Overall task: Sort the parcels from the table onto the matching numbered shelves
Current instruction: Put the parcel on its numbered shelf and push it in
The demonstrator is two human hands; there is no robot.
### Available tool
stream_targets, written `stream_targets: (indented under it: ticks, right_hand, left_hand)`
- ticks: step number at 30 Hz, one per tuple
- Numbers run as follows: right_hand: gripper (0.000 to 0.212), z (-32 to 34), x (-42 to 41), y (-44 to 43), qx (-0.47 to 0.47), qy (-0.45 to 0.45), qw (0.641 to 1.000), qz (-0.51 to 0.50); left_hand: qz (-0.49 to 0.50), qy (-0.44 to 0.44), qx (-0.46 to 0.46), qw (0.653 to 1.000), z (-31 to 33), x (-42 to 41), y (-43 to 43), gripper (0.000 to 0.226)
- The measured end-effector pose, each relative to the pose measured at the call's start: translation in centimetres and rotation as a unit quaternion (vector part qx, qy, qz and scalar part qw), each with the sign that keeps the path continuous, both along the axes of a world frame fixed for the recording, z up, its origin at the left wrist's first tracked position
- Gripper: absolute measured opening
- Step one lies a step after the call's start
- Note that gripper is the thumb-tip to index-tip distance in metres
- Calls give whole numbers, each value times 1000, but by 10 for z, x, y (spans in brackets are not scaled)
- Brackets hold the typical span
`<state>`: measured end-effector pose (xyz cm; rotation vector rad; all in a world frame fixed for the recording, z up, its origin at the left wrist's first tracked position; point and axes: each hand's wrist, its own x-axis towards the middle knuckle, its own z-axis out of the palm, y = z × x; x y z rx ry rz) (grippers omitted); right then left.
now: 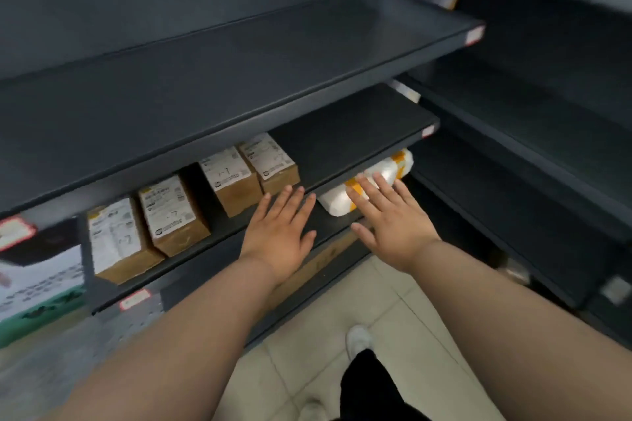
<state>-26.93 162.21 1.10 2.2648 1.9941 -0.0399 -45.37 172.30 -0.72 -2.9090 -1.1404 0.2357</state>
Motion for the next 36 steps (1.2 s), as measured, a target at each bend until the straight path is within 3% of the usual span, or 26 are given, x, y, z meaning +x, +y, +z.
stream_targets:
  ticks: [6,13,15,19,28,36]
  right_hand:
    - [59,15,23,-105,19,-3,989,-144]
    - [73,20,62,-255,26,5,936,-352]
    - [80,19,71,-301,28,5,916,-401]
    - [76,16,88,-399,28,7,872,-488]
    - [83,18,115,-616,8,9,789,-614]
    - [61,24,93,-773,49,8,681,-730]
  left_hand:
    - [-165,-24,11,986,8,72,-57,63]
    - [-362,-69,22,929,33,181,-168,63]
    - [-408,-68,23,910,37,210,-207,63]
    - [-487,-70,13,870,41,263,-296,63]
    - [-606,-65,-30,792,37,350,-518,62]
    - [-724,-64,-48,685,43,388,-698,61]
